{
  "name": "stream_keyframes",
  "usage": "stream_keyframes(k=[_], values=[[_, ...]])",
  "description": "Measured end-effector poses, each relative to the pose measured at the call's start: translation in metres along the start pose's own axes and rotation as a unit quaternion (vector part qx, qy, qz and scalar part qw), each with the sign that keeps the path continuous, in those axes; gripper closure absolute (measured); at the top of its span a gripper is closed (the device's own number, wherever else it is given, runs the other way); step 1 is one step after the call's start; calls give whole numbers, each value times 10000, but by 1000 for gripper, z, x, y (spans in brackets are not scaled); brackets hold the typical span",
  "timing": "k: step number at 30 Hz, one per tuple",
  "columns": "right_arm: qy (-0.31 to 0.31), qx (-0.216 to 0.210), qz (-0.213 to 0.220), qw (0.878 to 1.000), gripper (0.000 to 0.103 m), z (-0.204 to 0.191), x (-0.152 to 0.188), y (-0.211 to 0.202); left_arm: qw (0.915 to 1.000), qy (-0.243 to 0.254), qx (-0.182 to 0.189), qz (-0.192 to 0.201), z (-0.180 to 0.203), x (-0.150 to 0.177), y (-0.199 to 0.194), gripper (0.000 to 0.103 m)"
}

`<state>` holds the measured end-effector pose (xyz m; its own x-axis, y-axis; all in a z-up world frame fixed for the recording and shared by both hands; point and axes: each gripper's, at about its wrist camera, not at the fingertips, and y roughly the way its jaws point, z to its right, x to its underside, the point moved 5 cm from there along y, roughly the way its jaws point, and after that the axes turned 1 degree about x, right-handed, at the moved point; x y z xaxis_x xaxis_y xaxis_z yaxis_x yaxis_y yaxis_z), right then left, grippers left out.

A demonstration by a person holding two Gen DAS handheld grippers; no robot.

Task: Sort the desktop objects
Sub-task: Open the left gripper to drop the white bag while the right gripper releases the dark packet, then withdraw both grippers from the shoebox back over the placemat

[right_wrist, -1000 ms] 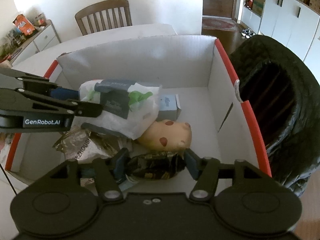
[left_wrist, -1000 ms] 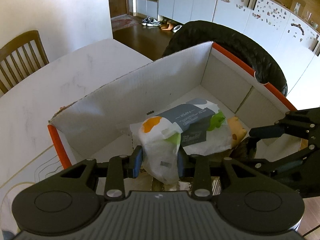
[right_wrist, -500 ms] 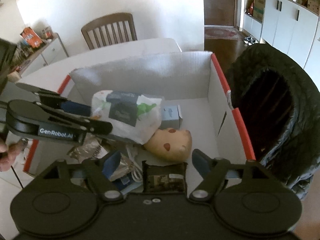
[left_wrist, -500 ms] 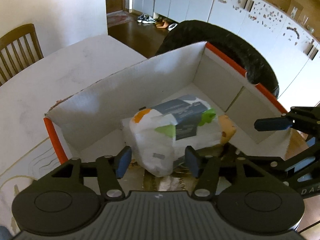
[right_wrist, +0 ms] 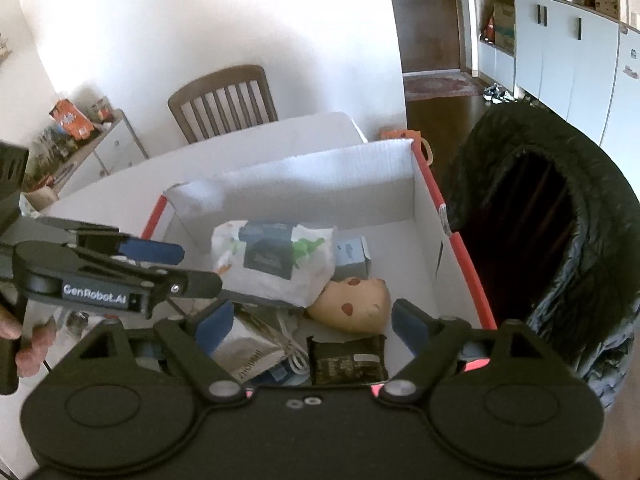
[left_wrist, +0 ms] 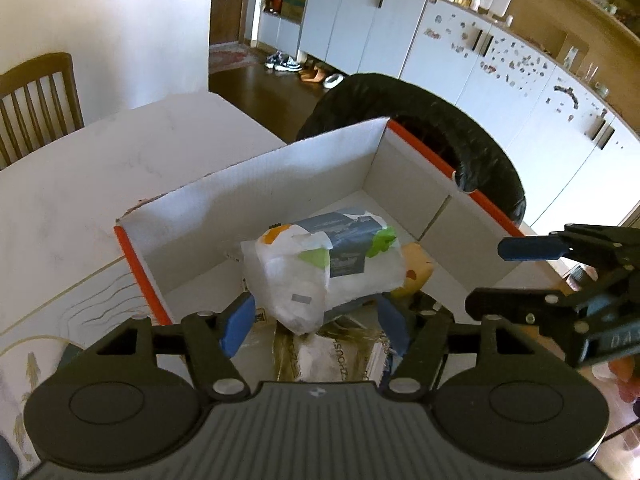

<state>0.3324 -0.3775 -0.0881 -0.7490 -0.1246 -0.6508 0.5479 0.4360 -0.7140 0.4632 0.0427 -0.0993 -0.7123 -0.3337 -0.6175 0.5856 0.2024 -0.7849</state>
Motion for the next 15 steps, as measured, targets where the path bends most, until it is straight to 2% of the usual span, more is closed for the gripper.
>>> stream_keyframes(k=[4,8,11,15], values=[[56,-22,117,9999,14,-4,0,-6,9999,-35,81,129,-2,4,-16,31],[-259,59,262,9993,12,-17,1,-11,9995,-13,112,298,-3,7,-32,26],[-333,41,380,9987,5,-24,2,-15,9991,-26,106,398,-5,9,-41,22],[-290,-55,481,9984,3,-33,4,-19,9983,-172,167,526,-11,11,-52,20]])
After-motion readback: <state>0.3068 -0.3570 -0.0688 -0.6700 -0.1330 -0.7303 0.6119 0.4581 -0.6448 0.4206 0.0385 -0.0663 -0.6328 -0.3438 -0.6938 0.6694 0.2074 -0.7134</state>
